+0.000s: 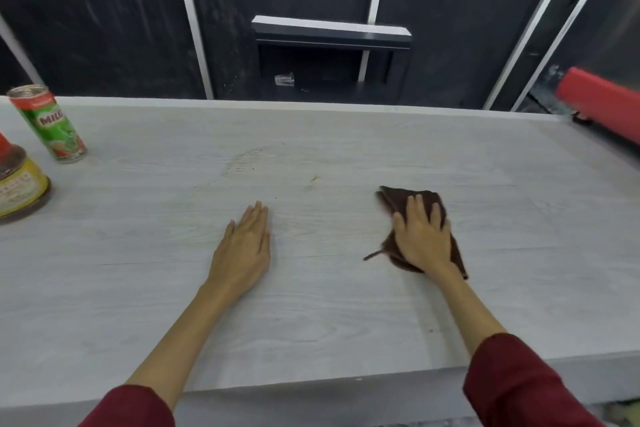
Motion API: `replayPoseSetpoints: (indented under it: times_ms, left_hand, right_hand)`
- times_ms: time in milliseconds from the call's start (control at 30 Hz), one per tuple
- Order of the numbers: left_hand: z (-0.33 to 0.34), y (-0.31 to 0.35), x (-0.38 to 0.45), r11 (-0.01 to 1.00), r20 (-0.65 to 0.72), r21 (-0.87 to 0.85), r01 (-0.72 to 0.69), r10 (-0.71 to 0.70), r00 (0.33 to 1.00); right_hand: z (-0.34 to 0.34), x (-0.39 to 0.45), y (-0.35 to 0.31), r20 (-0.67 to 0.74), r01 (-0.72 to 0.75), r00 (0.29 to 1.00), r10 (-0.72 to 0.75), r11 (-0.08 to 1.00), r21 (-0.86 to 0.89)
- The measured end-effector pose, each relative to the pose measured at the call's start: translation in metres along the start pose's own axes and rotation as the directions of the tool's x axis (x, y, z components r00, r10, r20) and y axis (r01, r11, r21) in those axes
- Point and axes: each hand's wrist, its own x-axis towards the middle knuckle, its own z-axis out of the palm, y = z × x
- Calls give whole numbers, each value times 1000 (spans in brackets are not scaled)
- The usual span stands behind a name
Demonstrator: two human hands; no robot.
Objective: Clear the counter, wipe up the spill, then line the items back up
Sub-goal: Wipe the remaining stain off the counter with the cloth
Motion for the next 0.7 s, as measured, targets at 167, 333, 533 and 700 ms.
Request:
replayPoseSetpoints:
  times_ms: [167, 333, 533, 700]
  left_hand:
    - [1, 4, 6, 999, -36, -25, 45, -45, 998]
    - [-6, -9, 2, 991, -93, -26, 129, -131, 987]
    - [-16, -22, 1, 974, -136, -15, 226, -226, 965]
    - [-11, -25, -7, 978, -142, -4, 210, -209, 968]
  right_hand:
    - [-19, 62, 36, 87, -98, 992, 94, 995, 33]
    - [-13, 103, -16, 173, 110, 978, -112, 994, 22]
    - [16, 87, -124, 233, 455, 858, -458, 888, 71]
    - [22, 54, -99, 230, 560, 799, -556, 827, 55]
